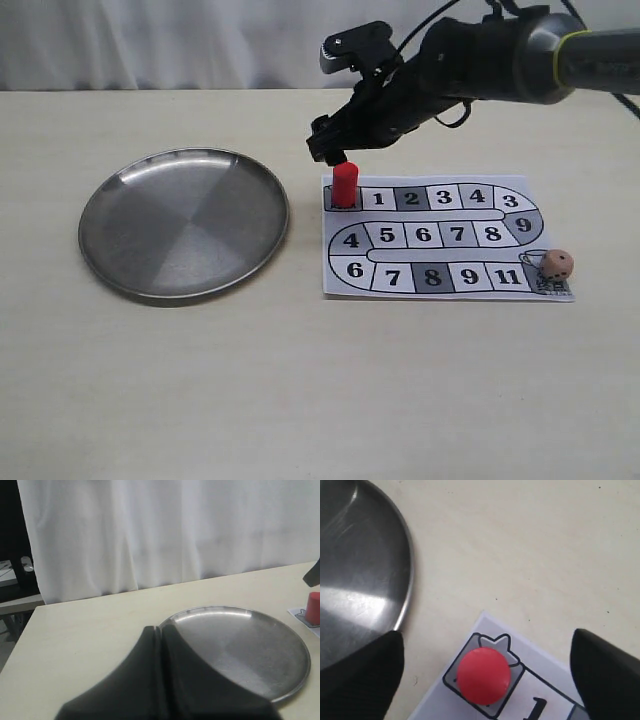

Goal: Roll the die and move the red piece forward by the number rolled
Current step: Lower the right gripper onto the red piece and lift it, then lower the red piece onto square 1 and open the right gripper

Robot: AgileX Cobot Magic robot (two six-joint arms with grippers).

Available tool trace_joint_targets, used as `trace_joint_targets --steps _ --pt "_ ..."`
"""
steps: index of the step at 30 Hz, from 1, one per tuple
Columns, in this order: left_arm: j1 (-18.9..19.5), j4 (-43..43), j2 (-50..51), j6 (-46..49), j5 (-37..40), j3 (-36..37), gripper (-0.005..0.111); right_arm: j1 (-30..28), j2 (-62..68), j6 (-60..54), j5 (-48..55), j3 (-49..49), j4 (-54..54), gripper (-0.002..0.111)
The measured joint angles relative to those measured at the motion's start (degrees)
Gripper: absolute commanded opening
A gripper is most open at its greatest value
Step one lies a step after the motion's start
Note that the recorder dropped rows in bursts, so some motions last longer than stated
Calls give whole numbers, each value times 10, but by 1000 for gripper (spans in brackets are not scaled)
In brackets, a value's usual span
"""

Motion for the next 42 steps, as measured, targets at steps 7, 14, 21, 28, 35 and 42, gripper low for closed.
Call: trace_joint_targets --steps 7,14,21,28,35,42 --pt "0 0 0 0 0 0 0 0 55 0 -1 -13 -2 81" --pt "0 0 0 0 0 0 0 0 72 -25 -1 -13 -2 21" --pt "0 0 0 0 0 0 0 0 41 -18 1 -14 -4 5" --pt "0 0 0 0 0 0 0 -11 -86 -13 -2 -17 -8 5" --pt "0 0 0 0 0 0 0 -46 -136 12 0 -16 -15 5" --pt "0 0 0 0 0 0 0 -46 -66 14 -18 23 -23 5"
